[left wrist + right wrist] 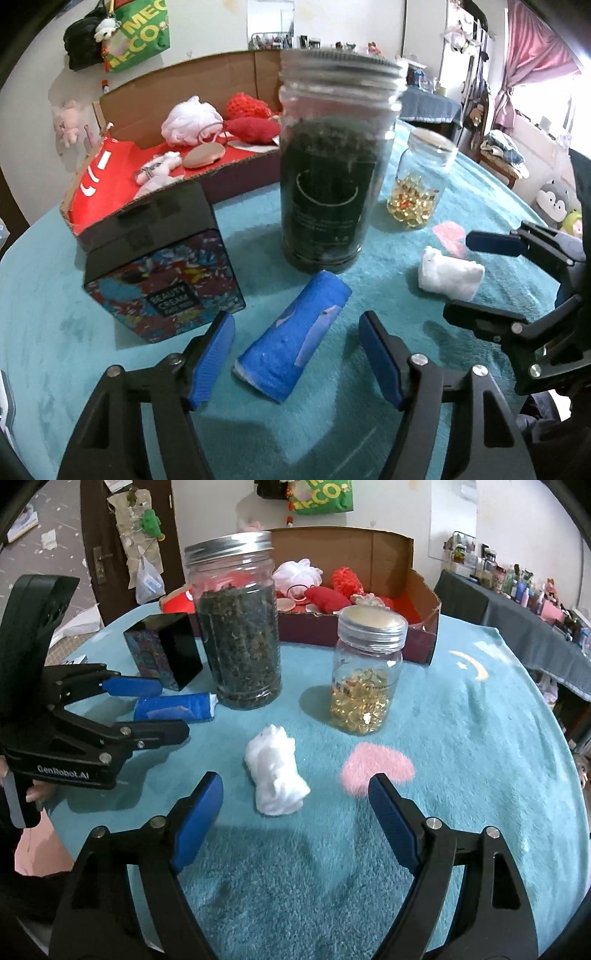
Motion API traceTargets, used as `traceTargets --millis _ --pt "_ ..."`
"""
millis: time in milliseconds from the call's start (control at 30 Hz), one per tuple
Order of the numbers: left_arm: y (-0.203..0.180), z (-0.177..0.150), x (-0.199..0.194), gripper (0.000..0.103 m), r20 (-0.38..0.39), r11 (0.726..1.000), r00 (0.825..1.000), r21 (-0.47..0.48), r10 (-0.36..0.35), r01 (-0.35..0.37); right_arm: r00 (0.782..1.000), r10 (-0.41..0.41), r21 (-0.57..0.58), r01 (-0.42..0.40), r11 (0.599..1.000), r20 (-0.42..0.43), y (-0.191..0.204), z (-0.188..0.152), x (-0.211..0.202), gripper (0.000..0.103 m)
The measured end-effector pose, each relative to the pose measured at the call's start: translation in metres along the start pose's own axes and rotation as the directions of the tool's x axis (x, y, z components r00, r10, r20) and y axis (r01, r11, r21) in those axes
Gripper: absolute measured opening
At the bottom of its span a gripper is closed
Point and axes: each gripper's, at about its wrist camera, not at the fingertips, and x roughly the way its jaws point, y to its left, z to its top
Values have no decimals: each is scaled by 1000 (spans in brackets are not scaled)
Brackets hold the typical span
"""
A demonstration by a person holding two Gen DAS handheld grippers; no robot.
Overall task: Organize soft objects
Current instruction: 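Grasp the white cloth with the right tool while the left grasps the blue foam roll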
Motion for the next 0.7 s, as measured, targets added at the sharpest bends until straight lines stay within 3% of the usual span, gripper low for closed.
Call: traceTargets --millis 67,167,200,267,367,700 --pt "1 1 2 60 -5 1000 1000 -14 -2 2 1000 3 -4 -3 1000 3 1 3 2 81" --pt "0 2 0 36 -2 1000 1000 -24 5 -5 1000 20 -9 -20 1000 4 4 6 5 76" --pt "0 1 -1 22 0 1000 1000 -29 4 -4 1000 26 -14 -26 1000 -2 5 7 8 69" --pt "0 1 -5 22 -1 999 1000 -43 5 -5 999 49 -13 -49 999 -23 7 7 13 23" --pt "-2 1 -12 21 5 997 1000 -70 -27 27 998 61 -8 -61 998 9 7 8 8 15" --pt "-9 8 -23 21 41 996 998 -70 -45 47 995 91 4 -92 996 47 10 21 -1 15"
